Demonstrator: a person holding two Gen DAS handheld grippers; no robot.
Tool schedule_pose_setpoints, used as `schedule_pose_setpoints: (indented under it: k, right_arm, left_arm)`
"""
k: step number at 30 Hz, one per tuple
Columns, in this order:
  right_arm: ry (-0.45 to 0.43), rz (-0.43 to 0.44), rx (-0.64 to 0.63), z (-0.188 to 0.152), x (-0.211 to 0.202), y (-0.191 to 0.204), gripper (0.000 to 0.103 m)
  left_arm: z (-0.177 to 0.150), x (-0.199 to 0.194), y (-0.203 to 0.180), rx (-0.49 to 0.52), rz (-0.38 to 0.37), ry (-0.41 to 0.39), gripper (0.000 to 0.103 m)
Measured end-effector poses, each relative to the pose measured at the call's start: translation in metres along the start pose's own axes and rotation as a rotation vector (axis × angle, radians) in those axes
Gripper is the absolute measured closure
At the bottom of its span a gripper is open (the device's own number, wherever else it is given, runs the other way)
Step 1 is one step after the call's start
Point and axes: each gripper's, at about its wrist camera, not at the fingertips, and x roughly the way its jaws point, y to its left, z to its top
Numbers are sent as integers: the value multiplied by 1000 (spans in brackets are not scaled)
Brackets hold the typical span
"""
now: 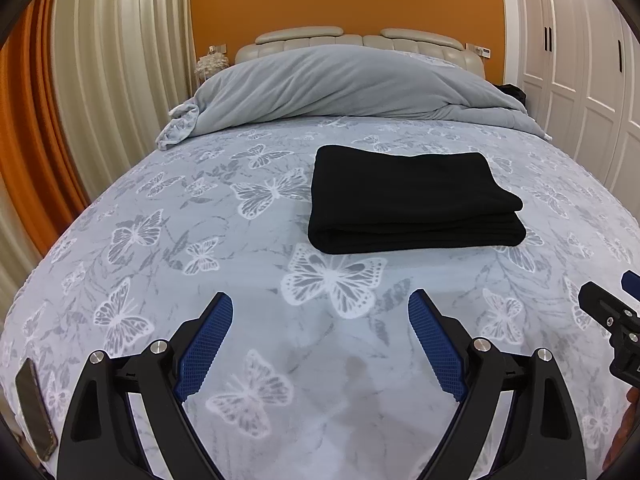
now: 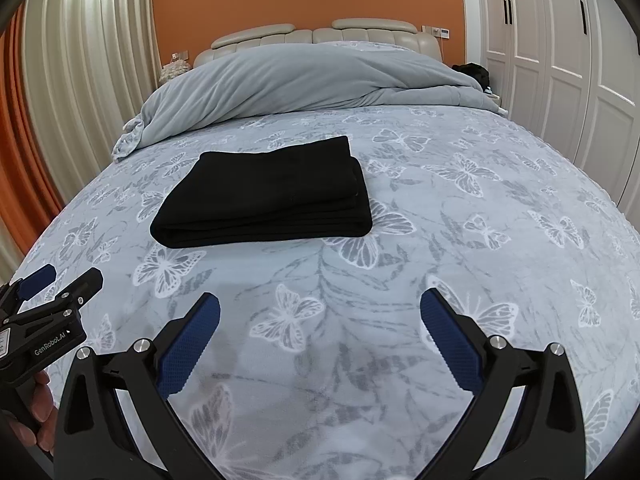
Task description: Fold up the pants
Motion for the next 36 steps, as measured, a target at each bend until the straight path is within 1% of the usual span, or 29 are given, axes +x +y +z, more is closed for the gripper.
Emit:
schedule_pose_setpoints:
  k: [12, 19, 26, 36]
  right_arm:
    - [2, 0, 1, 0, 0, 1, 5]
    - [1, 1, 1, 0, 0, 1, 5]
    - [2, 1, -1, 0, 0, 3, 5]
    - [2, 0, 0, 0, 0, 3, 5]
  left_arm:
    - [0, 0, 0, 1, 4, -3, 16]
    - [-1, 0, 1, 7, 21, -7, 16]
    - [-1, 1, 2, -4, 19, 0, 16]
    - [-2, 0, -4, 22, 12, -7, 16]
